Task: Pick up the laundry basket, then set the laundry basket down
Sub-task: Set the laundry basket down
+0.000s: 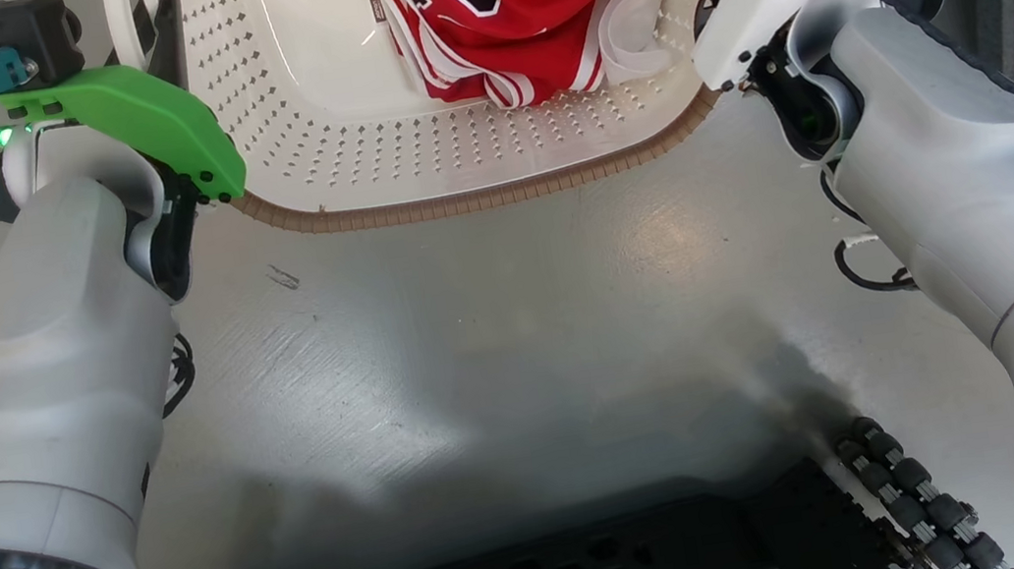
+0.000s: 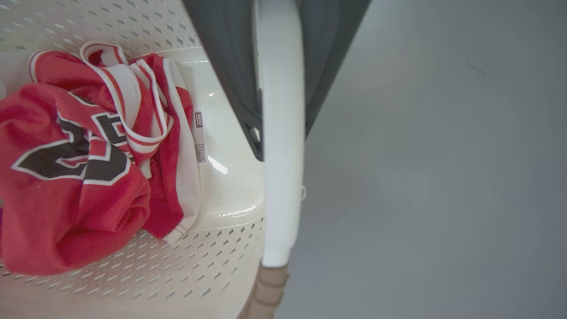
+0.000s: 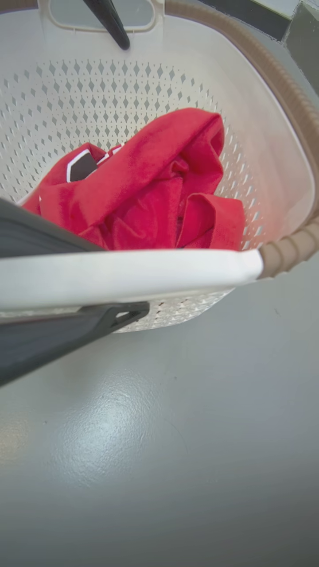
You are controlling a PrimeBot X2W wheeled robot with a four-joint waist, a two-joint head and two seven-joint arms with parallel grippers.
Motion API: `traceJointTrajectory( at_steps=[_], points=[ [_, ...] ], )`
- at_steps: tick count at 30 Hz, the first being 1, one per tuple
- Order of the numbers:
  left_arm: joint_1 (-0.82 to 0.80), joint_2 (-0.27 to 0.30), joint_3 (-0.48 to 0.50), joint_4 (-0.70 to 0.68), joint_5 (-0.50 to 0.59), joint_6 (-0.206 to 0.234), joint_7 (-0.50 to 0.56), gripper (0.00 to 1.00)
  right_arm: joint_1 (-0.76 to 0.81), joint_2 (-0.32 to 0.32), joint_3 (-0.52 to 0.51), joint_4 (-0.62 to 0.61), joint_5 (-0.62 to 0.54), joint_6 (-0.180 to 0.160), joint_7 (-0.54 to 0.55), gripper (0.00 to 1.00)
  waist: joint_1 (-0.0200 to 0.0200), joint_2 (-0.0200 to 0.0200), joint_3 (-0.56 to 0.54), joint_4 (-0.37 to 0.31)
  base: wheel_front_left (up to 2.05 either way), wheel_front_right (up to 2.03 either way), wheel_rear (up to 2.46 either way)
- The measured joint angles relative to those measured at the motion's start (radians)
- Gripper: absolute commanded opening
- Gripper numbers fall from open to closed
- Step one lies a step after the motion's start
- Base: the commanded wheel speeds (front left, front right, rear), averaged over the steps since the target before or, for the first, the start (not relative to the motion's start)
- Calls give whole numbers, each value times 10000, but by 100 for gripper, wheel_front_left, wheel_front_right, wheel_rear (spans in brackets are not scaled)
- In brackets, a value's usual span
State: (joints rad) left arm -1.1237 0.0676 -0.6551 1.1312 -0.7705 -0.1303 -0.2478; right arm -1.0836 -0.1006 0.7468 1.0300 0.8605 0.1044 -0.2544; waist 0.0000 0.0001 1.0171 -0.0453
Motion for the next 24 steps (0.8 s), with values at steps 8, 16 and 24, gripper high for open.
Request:
traceJointTrajectory(
  at_steps=[8, 16, 24],
  points=[
    [-55, 0, -4, 86, 12, -2, -12, 0, 8, 6, -226, -59, -190, 2, 25, 0, 0, 0, 43, -2, 0, 0, 0],
    [-37, -23, -98, 314, 46, -2, -54, 100, 14, 35, -495, -215, -443, 196, 38, 100, 0, 0, -9, -3, 0, 0, 0],
    [-32, -33, -165, 523, 98, -6, -54, 100, 100, 48, -673, -121, -539, 198, 27, 100, 0, 0, -252, -50, 0, 0, 0]
  ],
)
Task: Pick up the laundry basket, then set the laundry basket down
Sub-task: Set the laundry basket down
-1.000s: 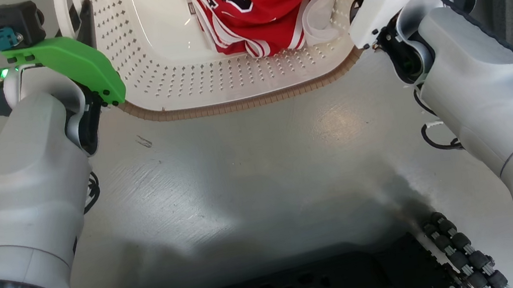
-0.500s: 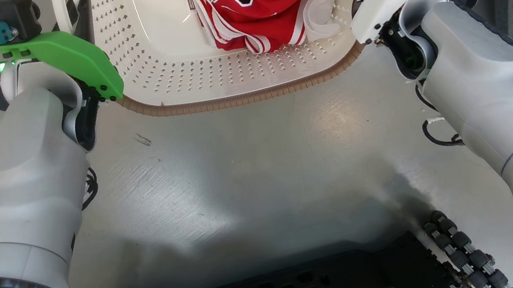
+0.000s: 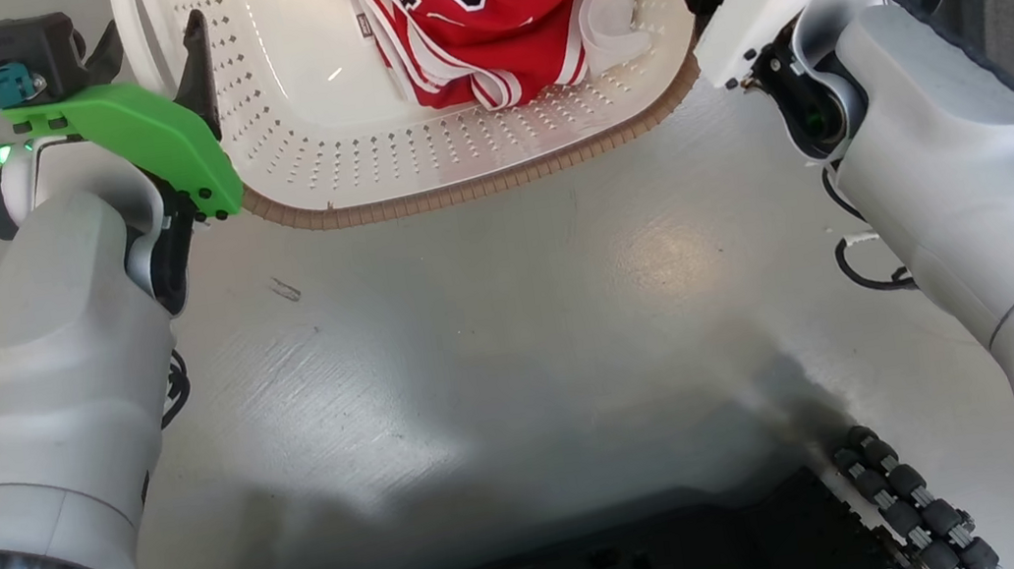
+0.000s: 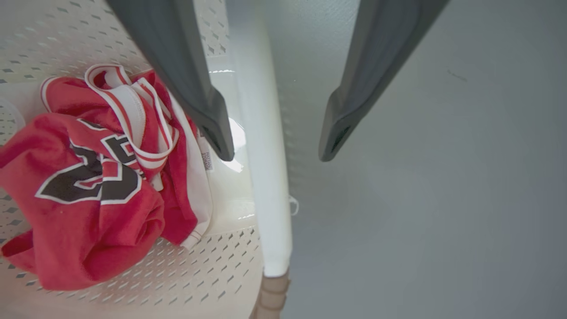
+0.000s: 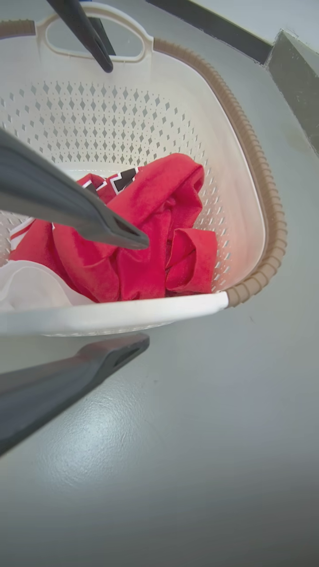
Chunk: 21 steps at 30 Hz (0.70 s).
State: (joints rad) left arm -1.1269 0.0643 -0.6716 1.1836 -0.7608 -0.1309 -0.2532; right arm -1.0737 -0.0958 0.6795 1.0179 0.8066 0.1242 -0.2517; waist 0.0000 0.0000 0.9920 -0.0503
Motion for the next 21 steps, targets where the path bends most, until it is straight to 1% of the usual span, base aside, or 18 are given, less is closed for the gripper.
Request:
traceJointTrajectory(
  at_steps=[9, 15, 21],
  points=[
    [26, -8, 10, 140, -2, 0, 0, 100, 214, 10, -257, 144, -127, 0, 0, 100, 0, 0, -309, -16, 0, 0, 0],
    [497, -10, 128, 245, -155, 0, 0, 100, 492, 15, -531, 94, -249, 0, 0, 100, 0, 0, -709, -19, 0, 0, 0],
    [887, -25, 259, -343, -328, 0, 0, 100, 829, 21, -792, -362, -506, 0, 0, 100, -1, 0, -1249, -40, 0, 0, 0]
  ],
)
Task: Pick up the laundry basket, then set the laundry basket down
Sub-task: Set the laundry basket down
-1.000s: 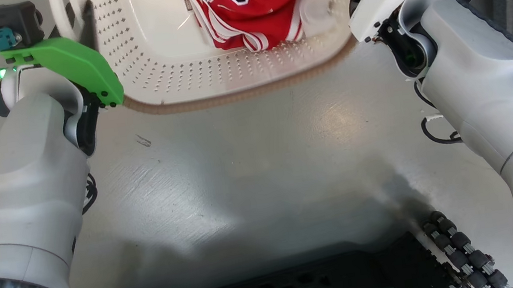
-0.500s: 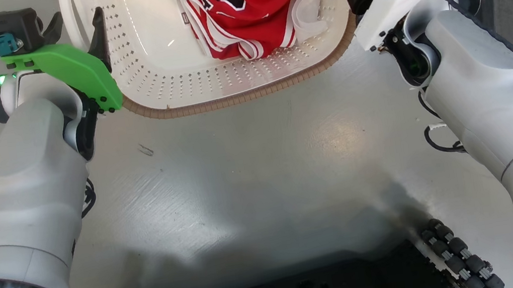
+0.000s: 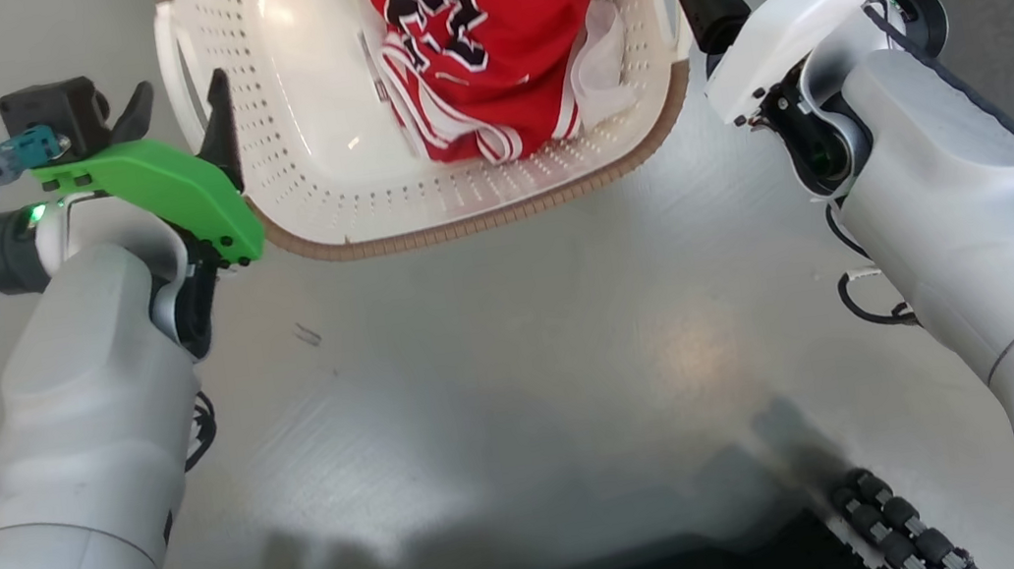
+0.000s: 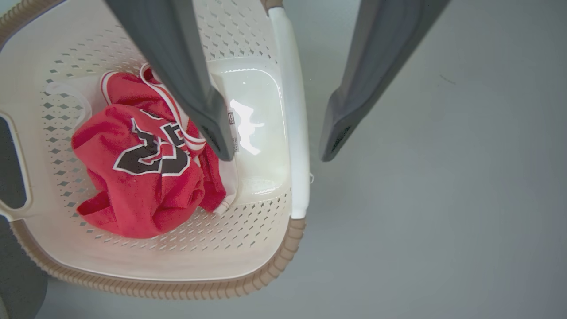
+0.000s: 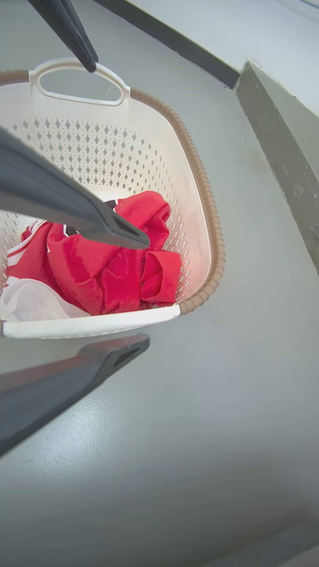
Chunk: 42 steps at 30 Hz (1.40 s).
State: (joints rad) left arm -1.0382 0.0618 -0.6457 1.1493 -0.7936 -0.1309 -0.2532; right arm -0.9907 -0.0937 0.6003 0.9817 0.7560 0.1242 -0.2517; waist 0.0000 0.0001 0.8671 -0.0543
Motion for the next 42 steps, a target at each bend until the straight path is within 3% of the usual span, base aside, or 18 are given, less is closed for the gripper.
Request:
traceJointTrajectory(
  at_steps=[21, 42],
  points=[
    [1422, 587, 1068, -2345, 272, 0, 0, 100, 1496, -491, -1287, -1825, -1154, 0, -2, 100, 0, 0, -2415, 68, 0, 0, 0],
    [4162, 895, 2794, -4939, 1534, 8, 0, 100, 4137, -522, -2734, -4063, -2387, 0, -2, 100, 0, 0, -5099, 330, 0, 0, 0]
  ],
)
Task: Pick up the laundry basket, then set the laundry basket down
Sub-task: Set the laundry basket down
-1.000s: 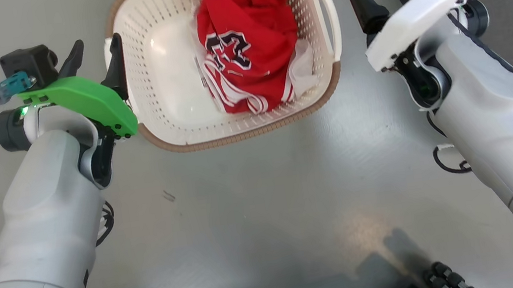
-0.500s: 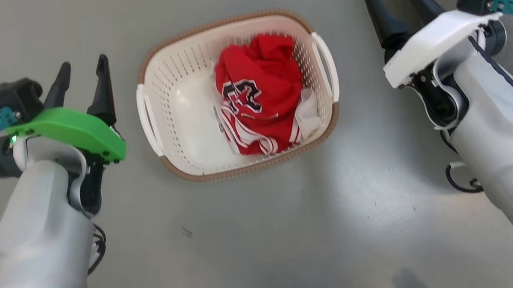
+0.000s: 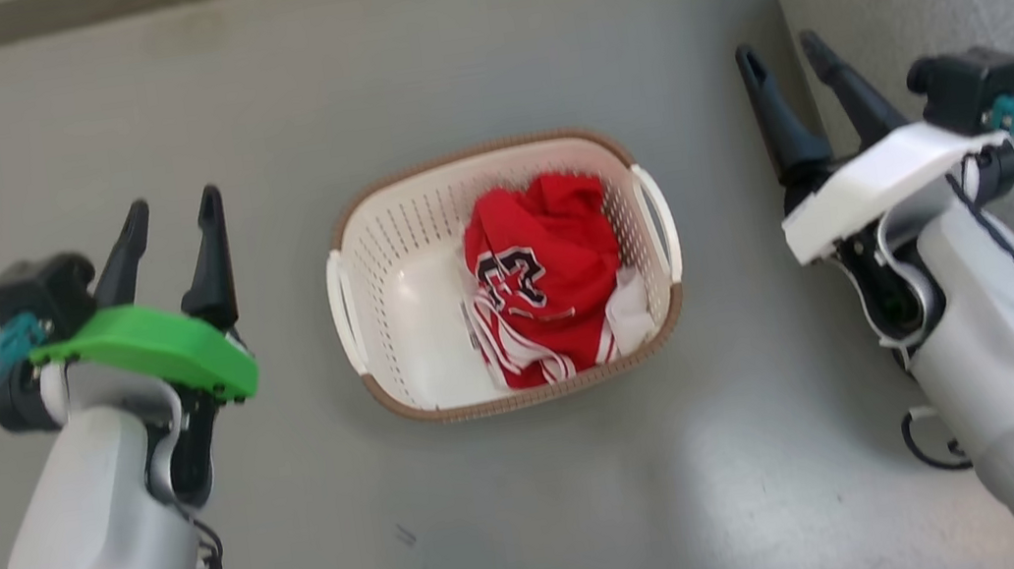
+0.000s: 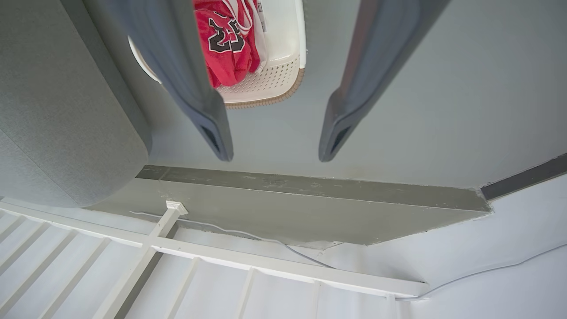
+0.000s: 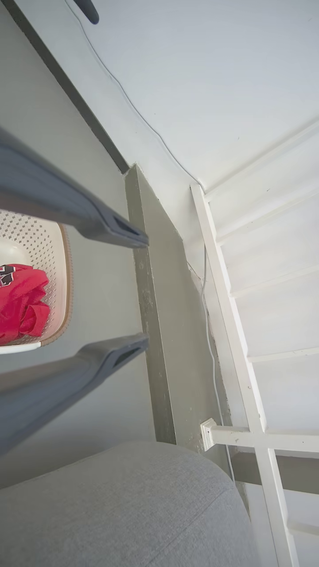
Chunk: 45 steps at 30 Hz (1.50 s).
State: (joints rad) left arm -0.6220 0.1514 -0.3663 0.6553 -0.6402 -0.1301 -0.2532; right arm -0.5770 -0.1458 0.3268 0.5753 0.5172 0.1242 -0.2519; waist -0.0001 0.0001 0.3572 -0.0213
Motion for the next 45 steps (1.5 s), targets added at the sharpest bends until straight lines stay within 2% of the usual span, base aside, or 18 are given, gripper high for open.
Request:
traceJointTrajectory(
  at_steps=[8, 12, 21, 26, 45],
  points=[
    [1276, -10, 732, -1118, 412, 15, 0, 100, 1164, 155, -535, -840, -489, -42, 0, 100, 0, 0, -1030, 89, 0, 0, 0],
    [2002, -169, 917, -1396, 483, 15, 0, 100, 1829, 178, -871, -1166, -652, -174, 0, 100, 0, 0, -1546, 119, 0, 0, 0],
    [3468, -341, 1400, -2096, 681, 15, 0, 100, 3211, 290, -1049, -1634, -1016, -217, 0, 100, 0, 0, -2661, 164, 0, 0, 0],
    [4134, -336, 1476, -2489, 1195, 17, 0, 100, 3759, 376, -1080, -1864, -1152, -217, 0, 100, 0, 0, -3137, 142, 0, 0, 0],
    [5267, -403, 1818, -3754, 2299, 132, 0, 100, 4648, 454, -1463, -2725, -1735, -305, 0, 100, 0, 0, -3489, 115, 0, 0, 0]
  ],
)
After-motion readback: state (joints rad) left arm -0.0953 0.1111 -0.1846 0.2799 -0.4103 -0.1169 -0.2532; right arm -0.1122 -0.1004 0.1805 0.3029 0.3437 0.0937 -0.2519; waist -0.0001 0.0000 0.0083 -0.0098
